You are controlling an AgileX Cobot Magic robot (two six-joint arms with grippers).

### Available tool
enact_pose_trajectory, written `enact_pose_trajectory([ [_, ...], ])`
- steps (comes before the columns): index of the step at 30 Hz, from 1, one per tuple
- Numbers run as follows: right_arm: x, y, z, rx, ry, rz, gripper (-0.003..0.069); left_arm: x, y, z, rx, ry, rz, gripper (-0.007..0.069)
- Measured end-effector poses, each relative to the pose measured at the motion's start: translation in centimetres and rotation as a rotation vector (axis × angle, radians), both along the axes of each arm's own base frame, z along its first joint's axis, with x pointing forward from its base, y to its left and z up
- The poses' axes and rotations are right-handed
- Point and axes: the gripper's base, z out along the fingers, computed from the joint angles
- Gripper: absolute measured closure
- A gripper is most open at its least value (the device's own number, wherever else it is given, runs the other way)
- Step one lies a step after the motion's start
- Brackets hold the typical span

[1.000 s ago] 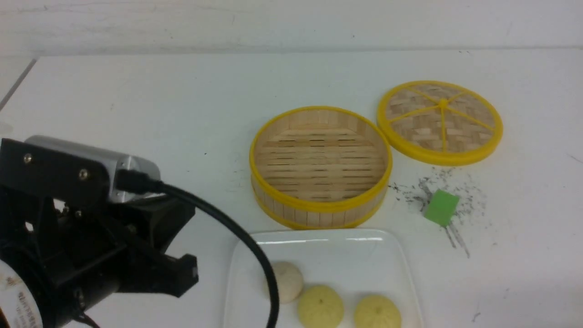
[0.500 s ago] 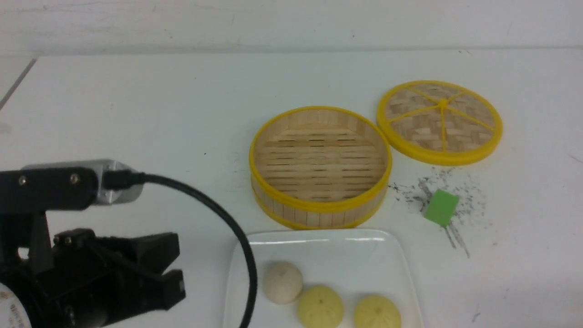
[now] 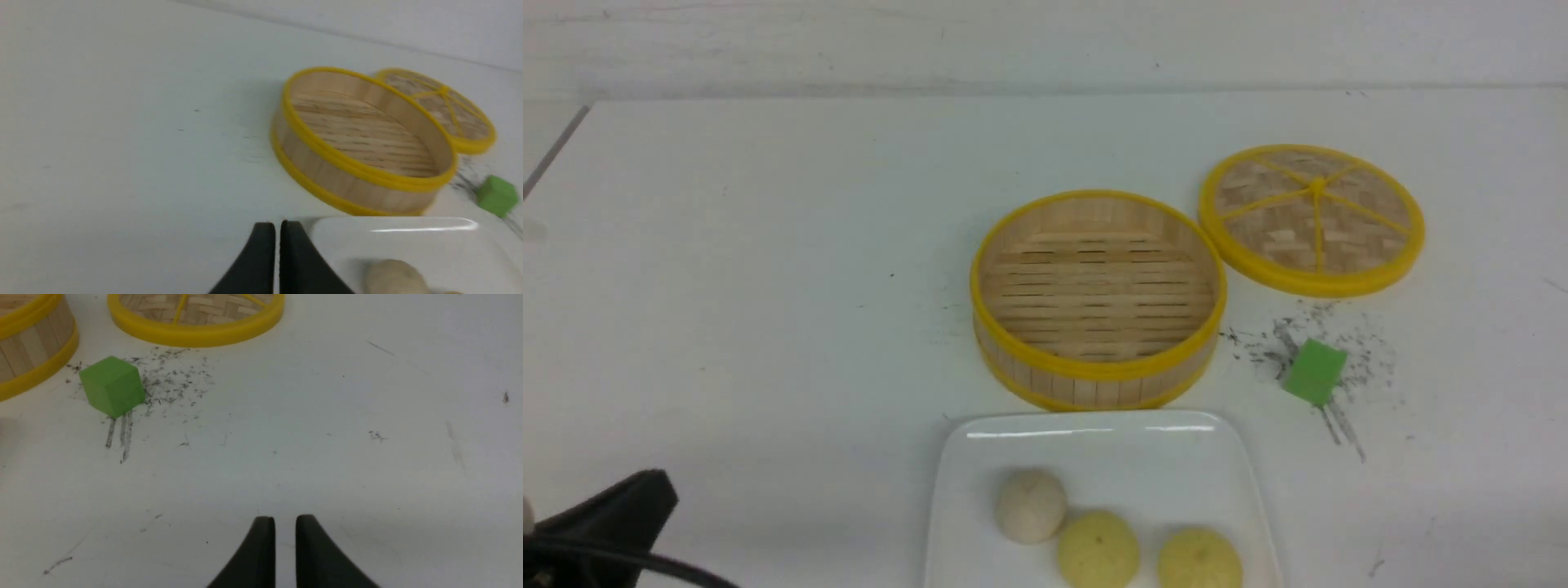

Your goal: Put the steamed buns into the plate on the white tablecloth.

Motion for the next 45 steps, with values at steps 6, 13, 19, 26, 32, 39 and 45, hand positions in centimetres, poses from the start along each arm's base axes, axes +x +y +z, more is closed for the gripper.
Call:
enact_pose_trajectory([
  [6,0.0,0.0,0.0,-0.001,0.0,0.0,0.0545,-1.5,1.8,-4.3,0.035,-0.033,0.209,0.057],
  [13,0.0,0.0,0.0,-0.001,0.0,0.0,0.0537,-1.9,2.7,-5.4,0.138,0.063,0.312,0.0564],
  [19,0.0,0.0,0.0,-0.002,0.0,0.001,0.0531,-1.9,2.7,-5.4,0.141,0.068,0.313,0.0556],
  [26,0.0,0.0,0.0,-0.002,0.0,0.001,0.0523,-2.0,2.5,-5.4,0.165,0.07,0.278,0.0552],
  [32,0.0,0.0,0.0,-0.002,0.0,0.001,0.0514,-2.0,2.4,-5.4,0.193,0.066,0.259,0.0547],
  [39,0.0,0.0,0.0,-0.002,0.0,0.001,0.0507,-2.0,2.4,-5.4,0.192,0.067,0.258,0.054],
  [45,0.0,0.0,0.0,-0.002,0.0,0.001,0.0498,-2.0,2.4,-5.4,0.193,0.066,0.258,0.0533],
])
